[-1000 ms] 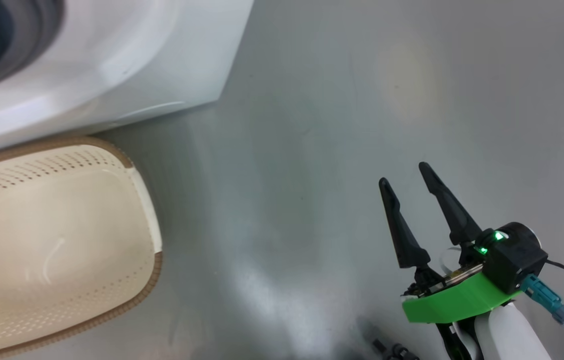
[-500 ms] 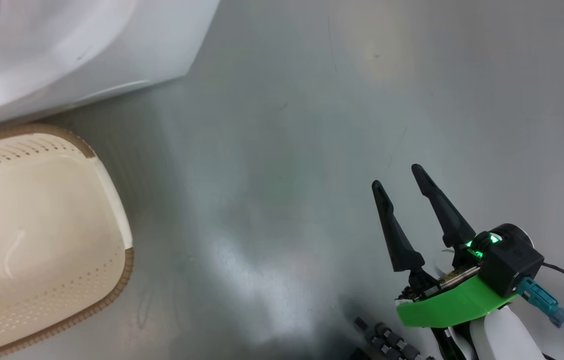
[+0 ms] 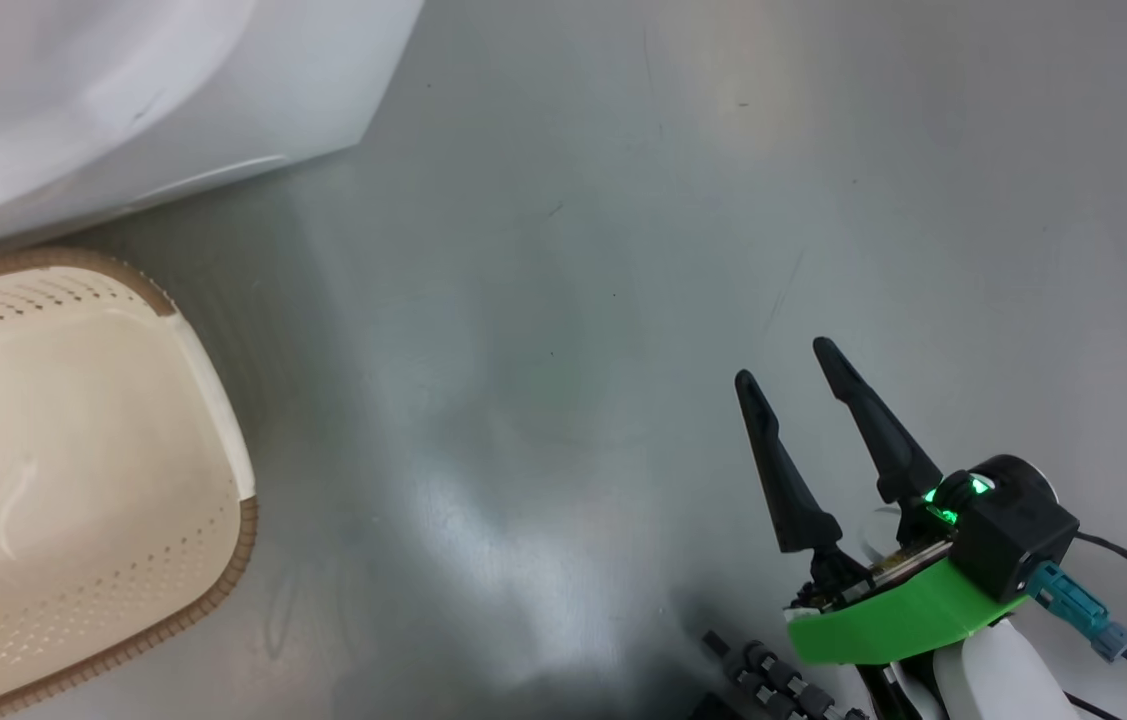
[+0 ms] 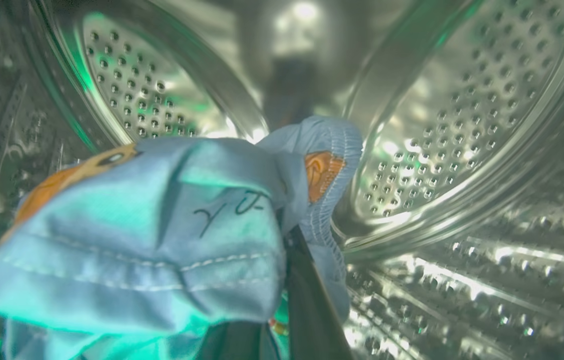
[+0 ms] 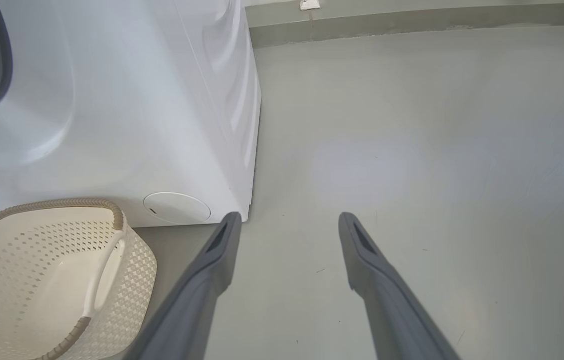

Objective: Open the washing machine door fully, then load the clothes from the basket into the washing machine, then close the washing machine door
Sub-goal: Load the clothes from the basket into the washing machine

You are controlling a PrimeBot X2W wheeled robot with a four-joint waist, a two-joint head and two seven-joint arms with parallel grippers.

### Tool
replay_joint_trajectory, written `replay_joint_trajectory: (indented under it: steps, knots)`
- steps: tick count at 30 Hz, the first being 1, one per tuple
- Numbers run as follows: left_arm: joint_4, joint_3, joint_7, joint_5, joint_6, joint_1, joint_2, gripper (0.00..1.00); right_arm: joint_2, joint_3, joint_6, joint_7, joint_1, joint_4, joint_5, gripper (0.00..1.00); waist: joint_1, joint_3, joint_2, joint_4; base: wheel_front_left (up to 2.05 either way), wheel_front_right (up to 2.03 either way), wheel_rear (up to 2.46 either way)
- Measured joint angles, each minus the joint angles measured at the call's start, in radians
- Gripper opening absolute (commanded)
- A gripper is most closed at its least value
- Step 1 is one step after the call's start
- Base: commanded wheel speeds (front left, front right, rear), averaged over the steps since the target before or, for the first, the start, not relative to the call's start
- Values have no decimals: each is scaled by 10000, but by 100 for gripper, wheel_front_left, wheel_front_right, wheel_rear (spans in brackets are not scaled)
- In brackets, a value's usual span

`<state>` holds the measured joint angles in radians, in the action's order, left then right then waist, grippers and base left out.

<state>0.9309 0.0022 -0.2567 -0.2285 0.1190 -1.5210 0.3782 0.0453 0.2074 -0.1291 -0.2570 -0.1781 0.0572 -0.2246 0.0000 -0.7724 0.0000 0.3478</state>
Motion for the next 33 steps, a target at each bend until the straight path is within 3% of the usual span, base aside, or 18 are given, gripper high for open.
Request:
replay_joint_trajectory:
  steps: [2,3,4,24,33]
  knots:
    - [443,-25,2,61,-6,-1,-4,46,0,0,0,0,56,-19,0,100,0,50,0,-36,0,0,0]
    - [499,-23,2,63,-4,-1,-13,76,0,0,0,0,101,-21,2,100,1,71,0,-58,0,0,0]
    - [514,-42,0,69,-4,-1,-6,100,-2,4,0,0,133,-46,2,100,0,97,0,-80,0,0,0]
    - [982,153,0,107,696,1348,-780,100,0,-303,0,0,130,-209,136,100,0,1100,0,-663,0,0,0]
    - [646,349,0,88,715,2532,-1260,100,6,-291,0,0,130,-382,115,100,0,1770,0,-899,0,0,0]
